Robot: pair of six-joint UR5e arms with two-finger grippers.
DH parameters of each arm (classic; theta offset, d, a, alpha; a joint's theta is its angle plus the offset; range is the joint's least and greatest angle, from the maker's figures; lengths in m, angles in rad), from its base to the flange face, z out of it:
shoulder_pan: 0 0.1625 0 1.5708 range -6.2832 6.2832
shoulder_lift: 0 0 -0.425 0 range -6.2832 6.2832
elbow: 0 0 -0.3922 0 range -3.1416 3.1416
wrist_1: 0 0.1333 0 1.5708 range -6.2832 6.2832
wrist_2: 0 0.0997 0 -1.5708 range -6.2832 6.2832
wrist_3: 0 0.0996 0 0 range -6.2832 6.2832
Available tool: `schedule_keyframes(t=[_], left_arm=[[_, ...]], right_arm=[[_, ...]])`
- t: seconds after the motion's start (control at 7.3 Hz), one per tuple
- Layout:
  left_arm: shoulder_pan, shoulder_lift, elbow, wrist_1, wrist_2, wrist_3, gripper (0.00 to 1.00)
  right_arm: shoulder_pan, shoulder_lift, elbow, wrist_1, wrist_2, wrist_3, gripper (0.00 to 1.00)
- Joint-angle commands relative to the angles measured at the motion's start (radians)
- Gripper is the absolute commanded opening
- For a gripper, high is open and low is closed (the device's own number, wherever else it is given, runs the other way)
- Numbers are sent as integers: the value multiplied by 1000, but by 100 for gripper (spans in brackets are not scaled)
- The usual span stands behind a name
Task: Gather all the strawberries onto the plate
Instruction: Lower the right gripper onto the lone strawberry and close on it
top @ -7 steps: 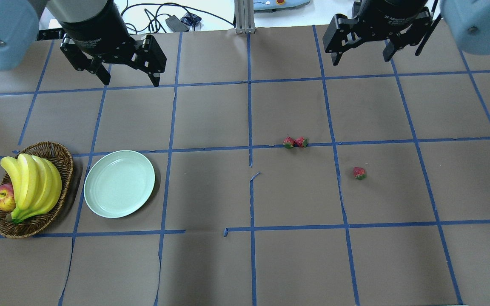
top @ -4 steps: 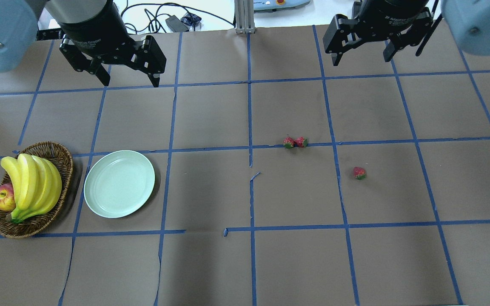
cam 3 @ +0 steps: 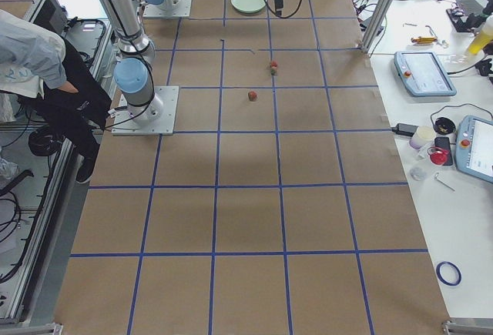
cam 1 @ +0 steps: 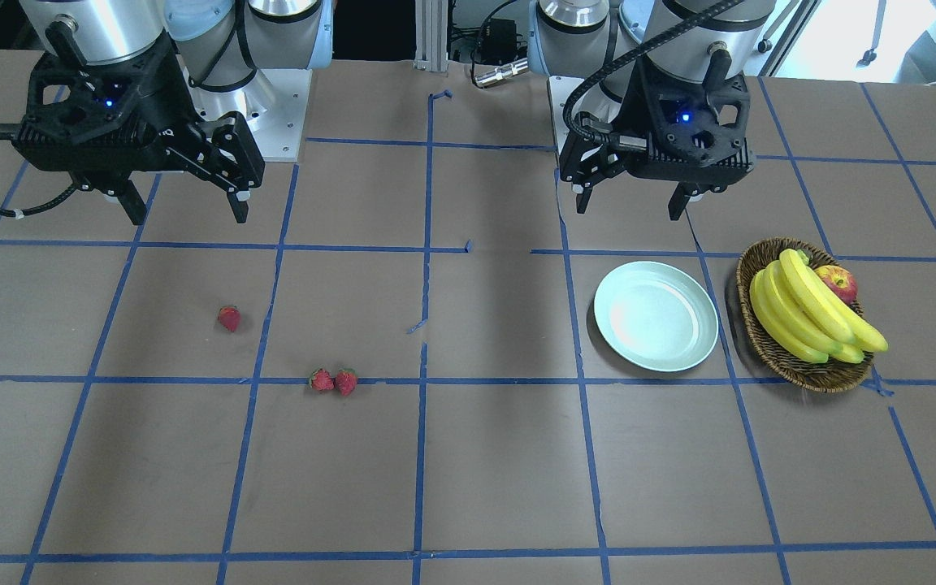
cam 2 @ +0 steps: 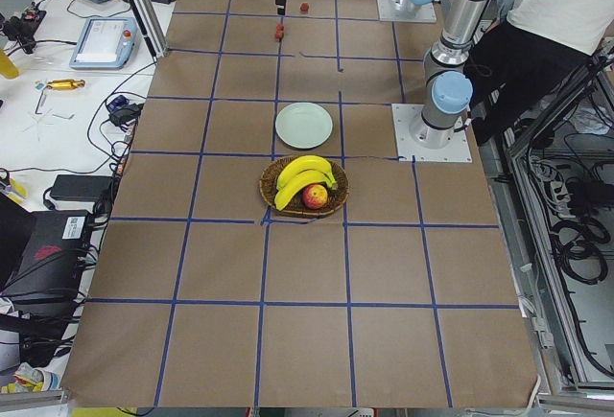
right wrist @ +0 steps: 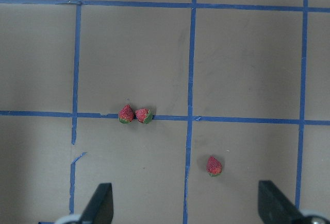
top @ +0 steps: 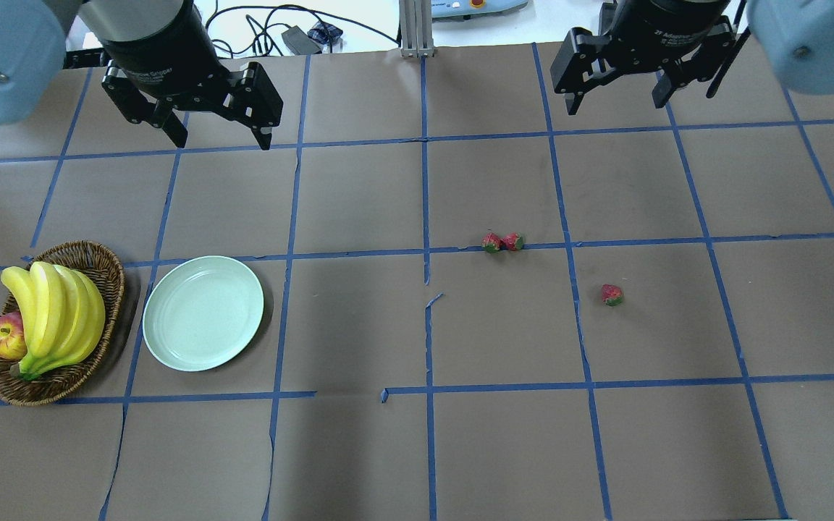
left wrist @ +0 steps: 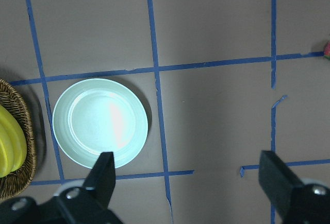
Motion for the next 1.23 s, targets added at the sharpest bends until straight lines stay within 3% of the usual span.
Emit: schedule_keyframes(t=[0.0,0.14,0.27,0.41,0.68,0.82,1.1], left_arm=[[0,7,-8,0,3,0,100],[0,4,-9,0,3,-2,100],[0,2,-14,2,3,-3,100],[-2,5,-23,0,3,-3,100],[-3,7,-29,2,4,-3,100],[-3,5,-29,2,3,-3,100],[-5,2,-31,2,1,-3,100]], right_arm=[[-52,32,84,-17,-13,-6,100],[-124,46,151,-29,-12,-35,100],[-167,43,257,-112,-10,-106,100],[-172,46,394,-254,-8,-118,99],[-175,57,706,-686,4,-161,100],[-175,81,750,-736,2,-190,100],[-175,130,752,-747,11,-240,100]])
